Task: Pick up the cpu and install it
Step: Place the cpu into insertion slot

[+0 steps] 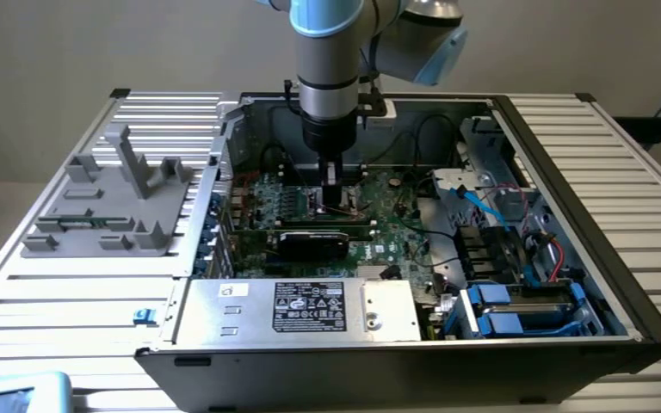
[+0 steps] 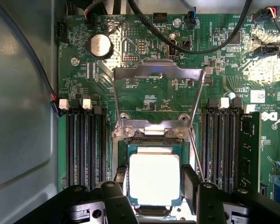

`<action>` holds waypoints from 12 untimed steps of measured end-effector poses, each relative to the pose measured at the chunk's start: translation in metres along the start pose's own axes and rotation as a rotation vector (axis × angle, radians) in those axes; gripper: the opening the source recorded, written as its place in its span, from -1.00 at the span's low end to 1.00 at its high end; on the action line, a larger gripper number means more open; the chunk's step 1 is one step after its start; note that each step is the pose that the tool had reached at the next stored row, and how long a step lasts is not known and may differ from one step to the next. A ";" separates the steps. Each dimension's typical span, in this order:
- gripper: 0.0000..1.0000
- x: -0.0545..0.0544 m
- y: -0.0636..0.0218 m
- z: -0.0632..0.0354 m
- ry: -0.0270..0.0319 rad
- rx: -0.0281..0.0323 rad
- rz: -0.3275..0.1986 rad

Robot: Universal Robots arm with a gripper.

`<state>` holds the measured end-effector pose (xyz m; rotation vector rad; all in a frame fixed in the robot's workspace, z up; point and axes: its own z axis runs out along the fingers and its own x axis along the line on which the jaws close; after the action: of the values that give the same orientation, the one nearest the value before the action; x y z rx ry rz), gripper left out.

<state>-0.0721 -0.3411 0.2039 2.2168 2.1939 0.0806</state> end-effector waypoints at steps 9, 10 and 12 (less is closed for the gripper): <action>0.11 -0.002 0.0004 0.0011 0.0018 0.0001 0.001; 0.11 -0.002 0.0003 0.0013 0.0024 0.0001 0.002; 0.11 -0.002 0.0004 0.0014 0.0029 0.0000 0.003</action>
<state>-0.0717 -0.3432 0.2024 2.2213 2.1923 0.0840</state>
